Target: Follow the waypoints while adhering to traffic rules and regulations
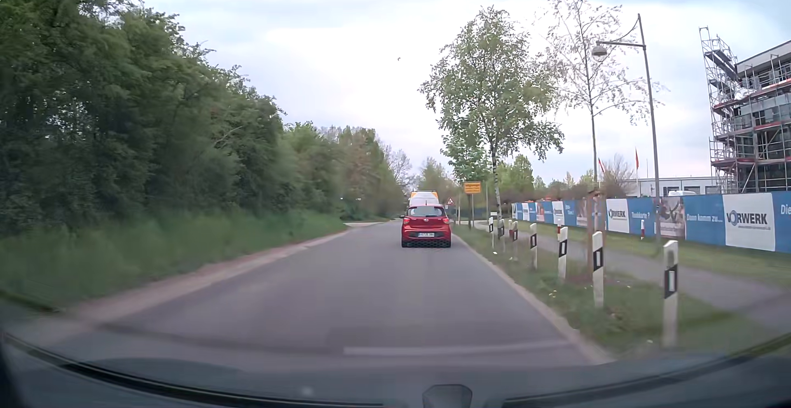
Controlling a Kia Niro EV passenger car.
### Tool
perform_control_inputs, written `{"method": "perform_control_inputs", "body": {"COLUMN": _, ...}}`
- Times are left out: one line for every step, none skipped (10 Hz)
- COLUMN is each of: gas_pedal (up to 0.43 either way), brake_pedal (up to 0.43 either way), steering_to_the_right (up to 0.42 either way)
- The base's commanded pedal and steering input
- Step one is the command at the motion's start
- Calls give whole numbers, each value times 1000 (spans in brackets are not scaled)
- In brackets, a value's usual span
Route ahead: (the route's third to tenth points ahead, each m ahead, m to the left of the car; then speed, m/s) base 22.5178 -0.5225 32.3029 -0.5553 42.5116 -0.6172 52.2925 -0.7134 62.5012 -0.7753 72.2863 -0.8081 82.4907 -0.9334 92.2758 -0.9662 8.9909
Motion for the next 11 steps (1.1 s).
{"method": "perform_control_inputs", "body": {"gas_pedal": 150, "brake_pedal": 0, "steering_to_the_right": 9}}
{"method": "perform_control_inputs", "body": {"gas_pedal": 150, "brake_pedal": 0, "steering_to_the_right": 7}}
{"method": "perform_control_inputs", "body": {"gas_pedal": 150, "brake_pedal": 0, "steering_to_the_right": 6}}
{"method": "perform_control_inputs", "body": {"gas_pedal": 150, "brake_pedal": 0, "steering_to_the_right": 5}}
{"method": "perform_control_inputs", "body": {"gas_pedal": 150, "brake_pedal": 0, "steering_to_the_right": 5}}
{"method": "perform_control_inputs", "body": {"gas_pedal": 150, "brake_pedal": 0, "steering_to_the_right": 5}}
{"method": "perform_control_inputs", "body": {"gas_pedal": 150, "brake_pedal": 0, "steering_to_the_right": 3}}
{"method": "perform_control_inputs", "body": {"gas_pedal": 150, "brake_pedal": 0, "steering_to_the_right": 2}}
{"method": "perform_control_inputs", "body": {"gas_pedal": 150, "brake_pedal": 0, "steering_to_the_right": 2}}
{"method": "perform_control_inputs", "body": {"gas_pedal": 150, "brake_pedal": 0, "steering_to_the_right": 2}}
{"method": "perform_control_inputs", "body": {"gas_pedal": 150, "brake_pedal": 0, "steering_to_the_right": 5}}
